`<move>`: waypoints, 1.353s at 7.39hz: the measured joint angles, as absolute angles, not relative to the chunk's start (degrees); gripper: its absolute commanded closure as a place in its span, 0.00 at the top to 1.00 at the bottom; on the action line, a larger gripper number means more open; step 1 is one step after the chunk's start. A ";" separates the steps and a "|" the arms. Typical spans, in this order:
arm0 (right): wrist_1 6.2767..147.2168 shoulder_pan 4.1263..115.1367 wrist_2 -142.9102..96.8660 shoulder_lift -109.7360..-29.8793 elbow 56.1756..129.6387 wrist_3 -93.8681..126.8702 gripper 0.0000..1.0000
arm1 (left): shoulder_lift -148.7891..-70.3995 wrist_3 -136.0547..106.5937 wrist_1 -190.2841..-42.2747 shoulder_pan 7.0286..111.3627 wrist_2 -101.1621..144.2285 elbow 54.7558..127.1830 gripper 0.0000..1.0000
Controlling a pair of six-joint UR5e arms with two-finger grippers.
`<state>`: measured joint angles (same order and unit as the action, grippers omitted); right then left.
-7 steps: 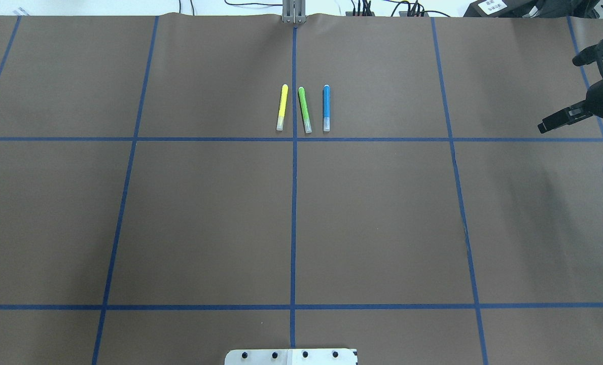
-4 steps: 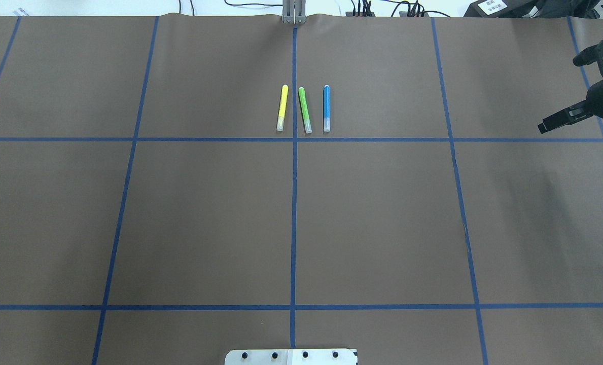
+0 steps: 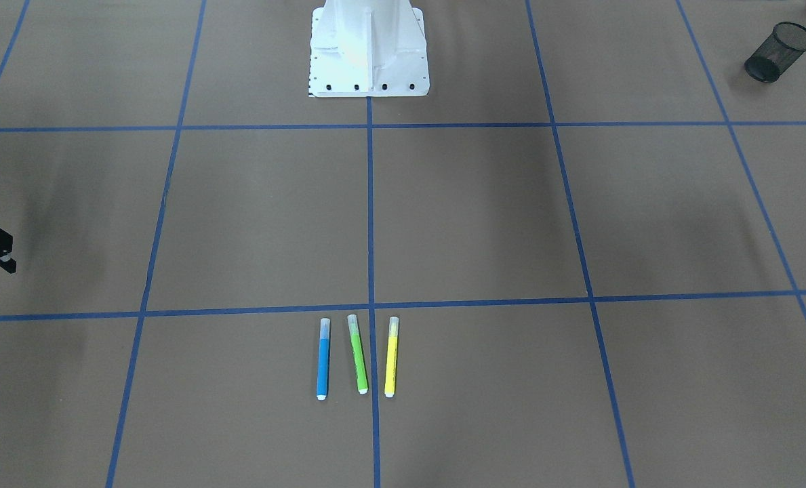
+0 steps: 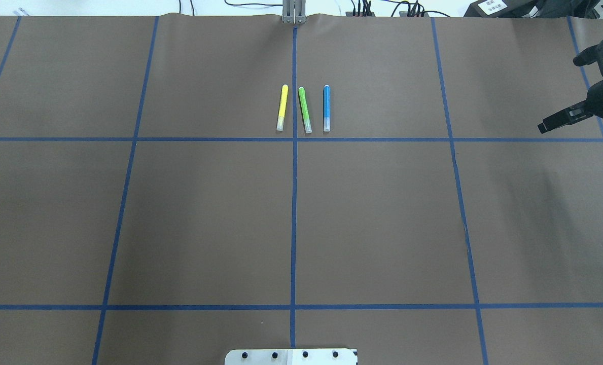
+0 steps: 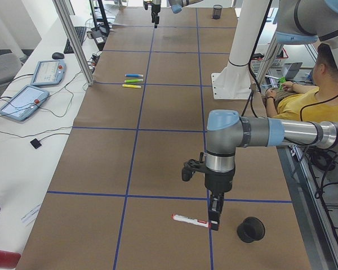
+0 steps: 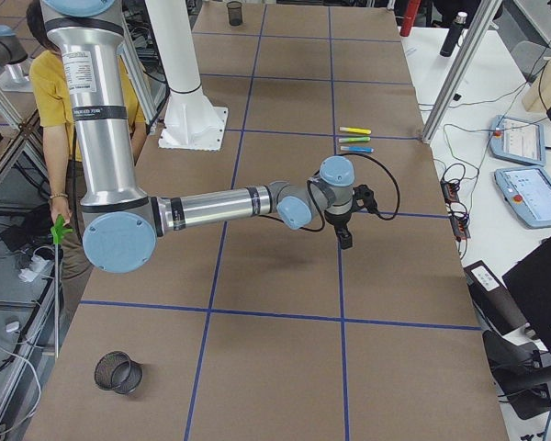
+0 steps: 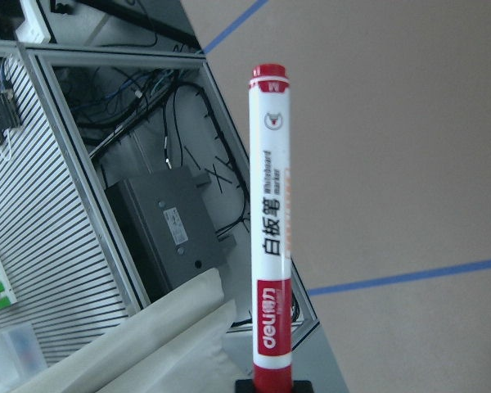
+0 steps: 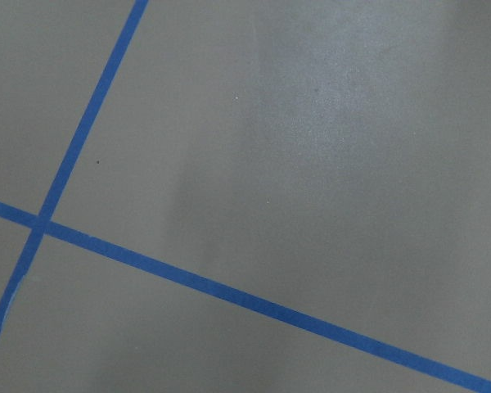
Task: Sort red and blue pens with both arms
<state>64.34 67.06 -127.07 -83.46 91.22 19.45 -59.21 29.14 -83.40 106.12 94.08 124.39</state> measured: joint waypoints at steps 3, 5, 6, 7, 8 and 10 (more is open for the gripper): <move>64.34 67.06 -126.60 -83.57 91.09 19.18 1.00 | -58.42 32.47 -73.23 129.83 101.07 120.59 0.00; 64.33 67.06 -126.44 -83.57 90.98 19.11 1.00 | -58.26 34.50 -59.30 141.33 105.20 119.30 0.00; 64.34 67.06 -126.40 -83.54 90.93 19.06 1.00 | -58.49 34.73 -52.21 145.74 105.96 118.70 0.00; 64.34 67.06 -126.21 -83.51 90.90 19.02 1.00 | -59.18 34.77 -45.07 149.37 106.97 117.52 0.00; 64.34 67.06 -125.75 -83.50 90.88 19.00 1.00 | -60.32 34.60 -38.93 151.22 109.08 115.38 0.00; 64.34 67.06 -125.10 -83.50 90.89 18.99 1.00 | -65.42 34.09 -27.51 152.19 113.35 106.46 0.00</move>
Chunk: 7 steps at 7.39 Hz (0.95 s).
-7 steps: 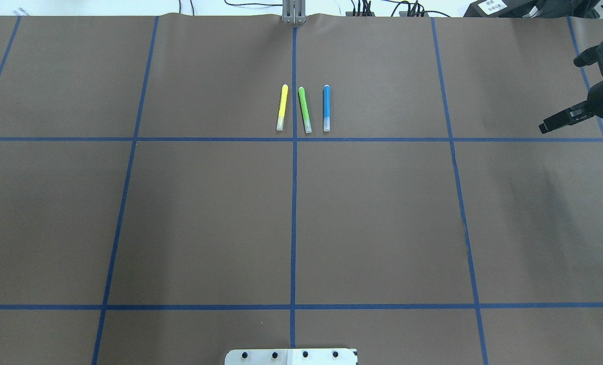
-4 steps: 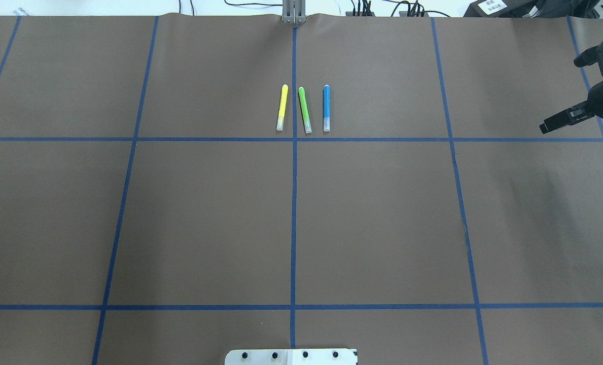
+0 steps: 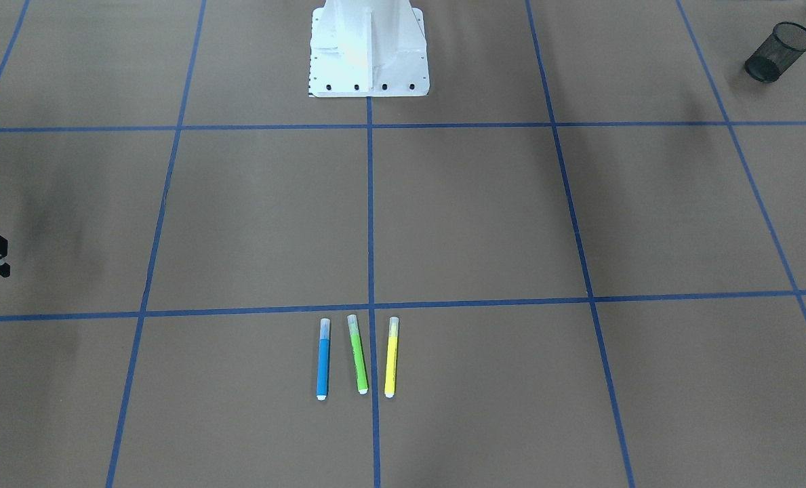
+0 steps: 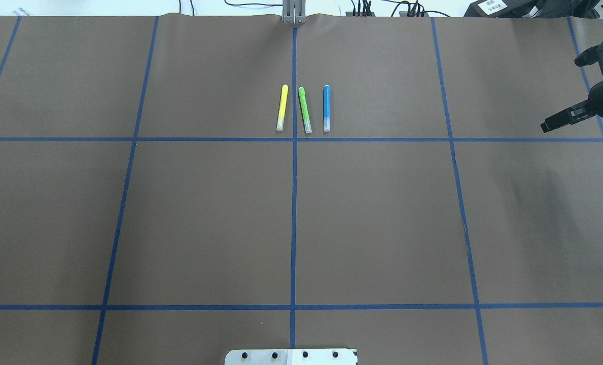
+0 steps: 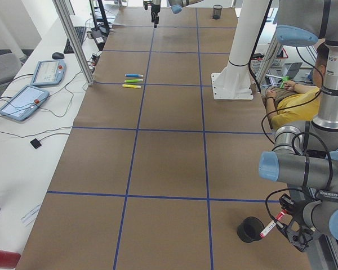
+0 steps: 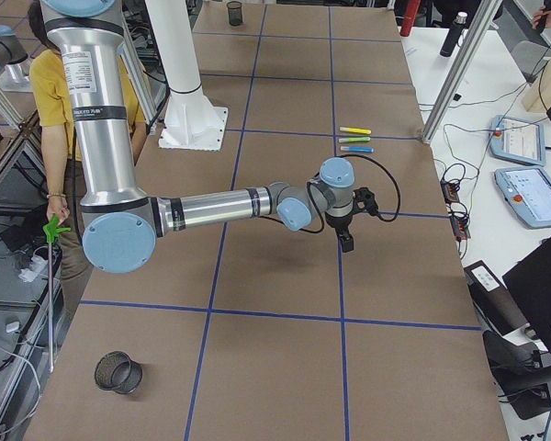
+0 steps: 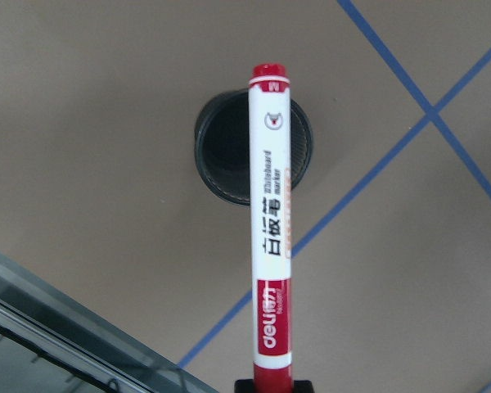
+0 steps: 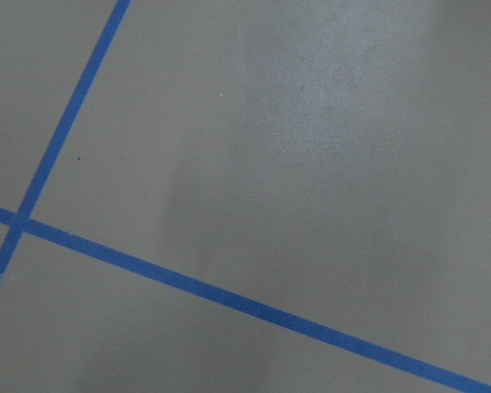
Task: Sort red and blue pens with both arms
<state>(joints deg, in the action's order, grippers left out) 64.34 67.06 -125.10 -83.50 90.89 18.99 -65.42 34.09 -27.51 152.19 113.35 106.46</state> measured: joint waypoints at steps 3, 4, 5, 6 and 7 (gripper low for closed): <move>64.01 67.06 -124.98 -83.50 90.89 18.98 1.00 | -75.03 30.20 -15.89 152.24 115.85 90.01 0.00; 63.74 67.06 -124.98 -83.50 90.84 18.98 1.00 | -76.17 26.56 -12.84 152.24 117.93 86.80 0.00; 63.62 67.04 -124.96 -83.50 90.79 18.98 1.00 | -76.70 21.69 -9.98 152.23 120.52 84.56 0.00; 63.57 66.97 -124.92 -83.50 90.71 18.98 1.00 | -77.29 16.34 -8.25 152.20 123.50 81.99 0.00; 63.56 66.93 -124.86 -83.50 90.66 18.99 1.00 | -78.39 12.49 -7.54 152.17 126.98 77.98 0.00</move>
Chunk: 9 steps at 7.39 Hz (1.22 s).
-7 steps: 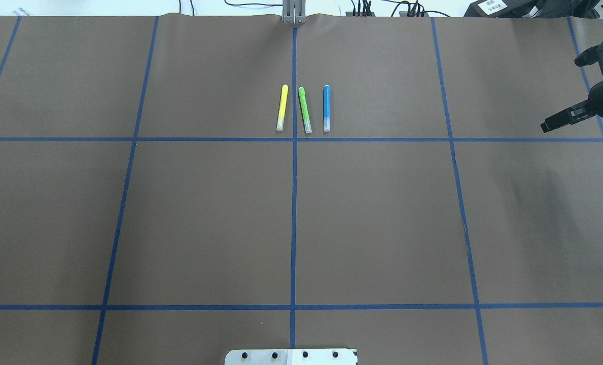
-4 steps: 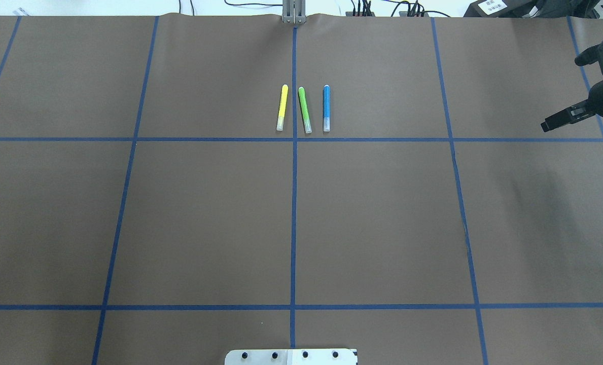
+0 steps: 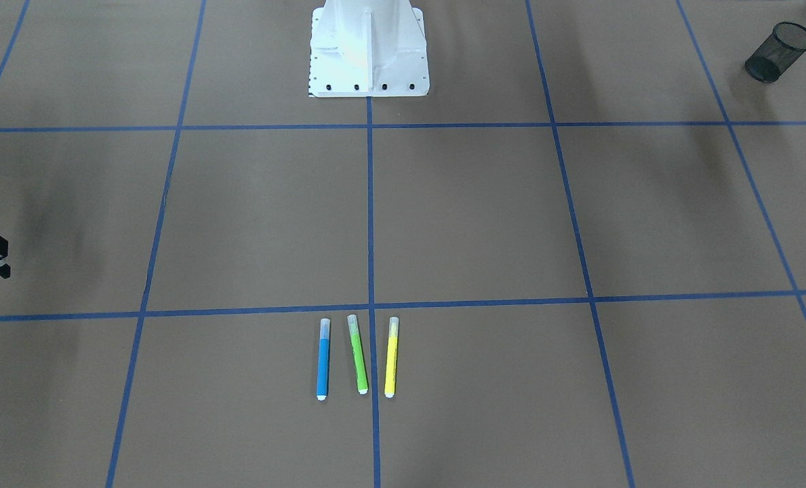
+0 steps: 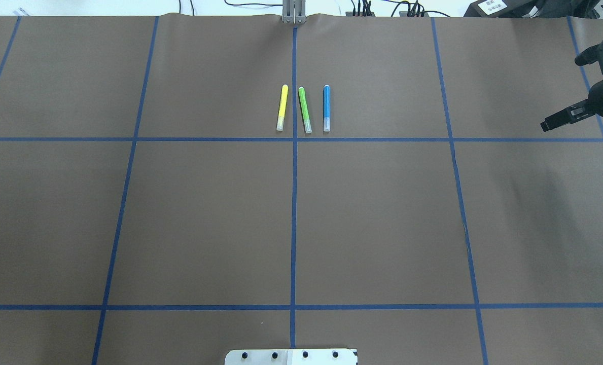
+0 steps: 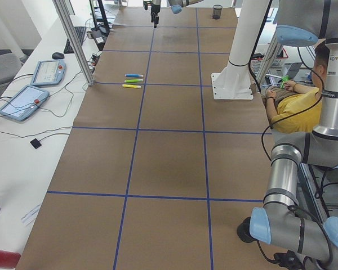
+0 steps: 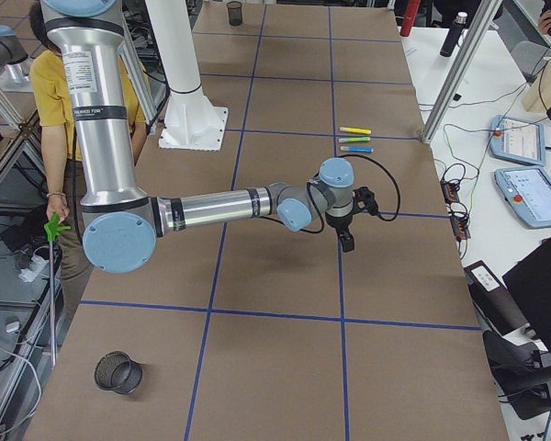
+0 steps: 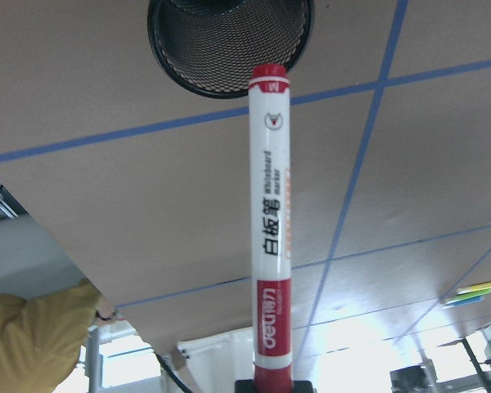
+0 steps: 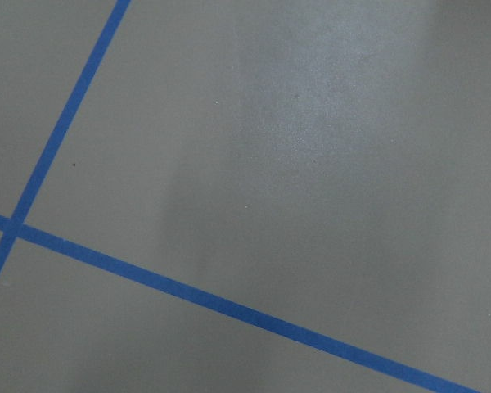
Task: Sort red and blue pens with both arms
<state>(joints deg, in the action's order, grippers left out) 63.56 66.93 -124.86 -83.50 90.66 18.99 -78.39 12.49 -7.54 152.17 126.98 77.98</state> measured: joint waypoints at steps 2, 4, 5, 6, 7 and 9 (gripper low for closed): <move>63.54 66.72 -124.50 -83.49 90.63 19.04 1.00 | -80.52 10.10 -7.48 152.15 130.86 70.90 0.00; 63.54 66.59 -124.35 -83.50 90.67 19.07 1.00 | -79.77 9.87 -7.48 152.18 131.71 68.16 0.00; 63.55 66.56 -124.31 -83.50 90.67 19.07 1.00 | -78.57 9.94 -7.47 152.20 131.79 67.68 0.00; 63.55 66.54 -124.29 -83.50 90.67 19.07 1.00 | -77.31 10.09 -7.47 152.21 131.76 67.50 0.00; 63.55 66.54 -124.28 -83.50 90.65 19.07 1.00 | -76.38 10.25 -7.49 152.22 131.64 67.45 0.00; 63.54 66.53 -124.28 -83.50 90.62 19.07 1.00 | -75.80 10.34 -7.63 152.23 131.62 67.42 0.00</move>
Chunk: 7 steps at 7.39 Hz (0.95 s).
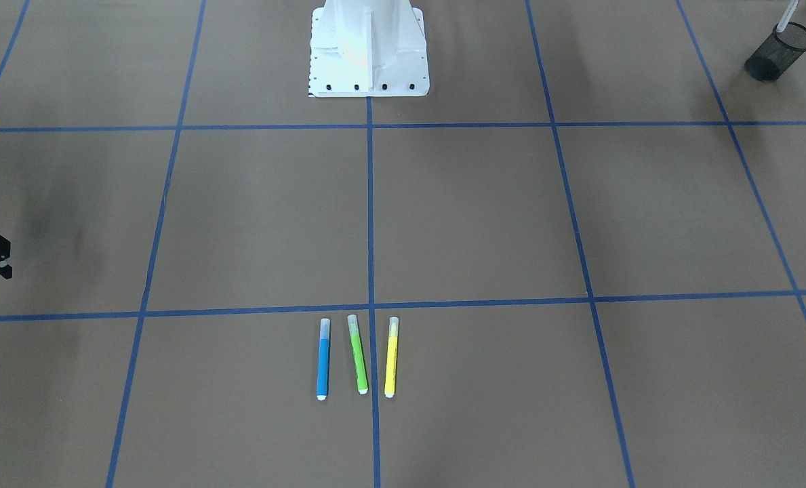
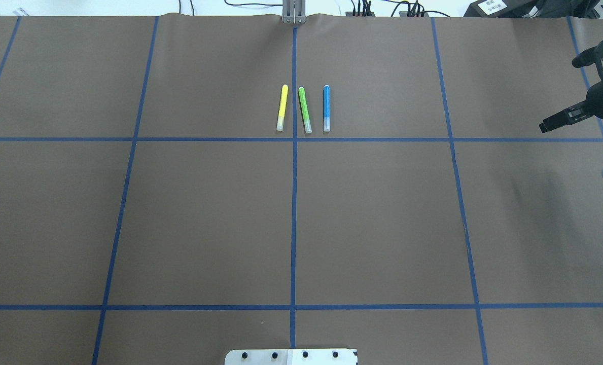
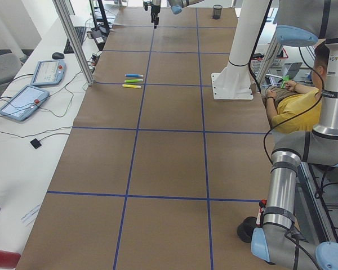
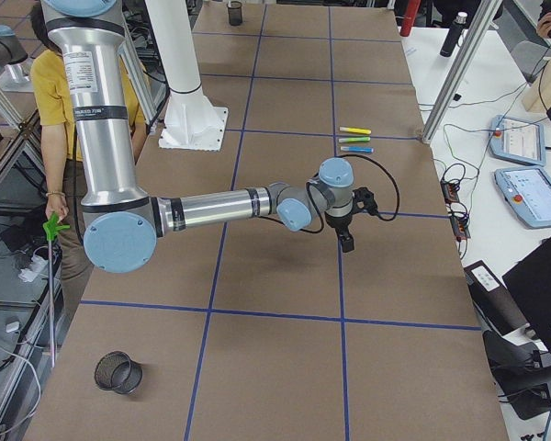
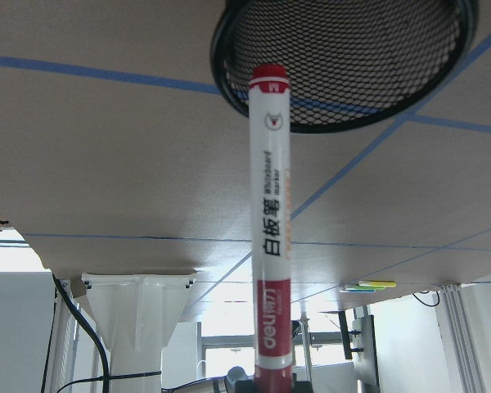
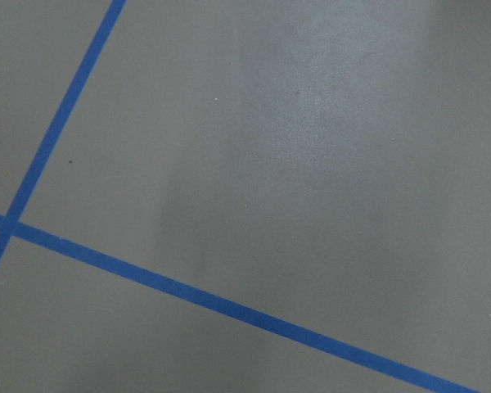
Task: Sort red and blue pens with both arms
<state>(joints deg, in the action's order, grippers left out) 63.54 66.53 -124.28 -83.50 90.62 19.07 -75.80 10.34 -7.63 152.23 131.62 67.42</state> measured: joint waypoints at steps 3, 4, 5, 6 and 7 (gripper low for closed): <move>63.54 66.53 -124.28 -83.50 90.62 19.07 1.00 | -76.23 10.23 -10.09 152.23 132.06 67.41 0.05; 63.55 66.53 -124.28 -83.50 90.71 19.11 1.00 | -76.37 10.43 -10.91 152.23 132.16 67.41 0.70; 63.55 66.53 -124.28 -83.50 90.82 19.19 1.00 | -76.42 11.17 -11.51 152.23 132.18 67.41 1.00; 63.55 66.53 -124.28 -83.50 90.91 19.23 1.00 | -76.45 12.08 -11.83 152.23 132.17 67.41 1.00; 63.55 66.53 -124.28 -83.50 90.94 19.26 1.00 | -76.46 12.58 -12.02 152.23 132.13 67.47 1.00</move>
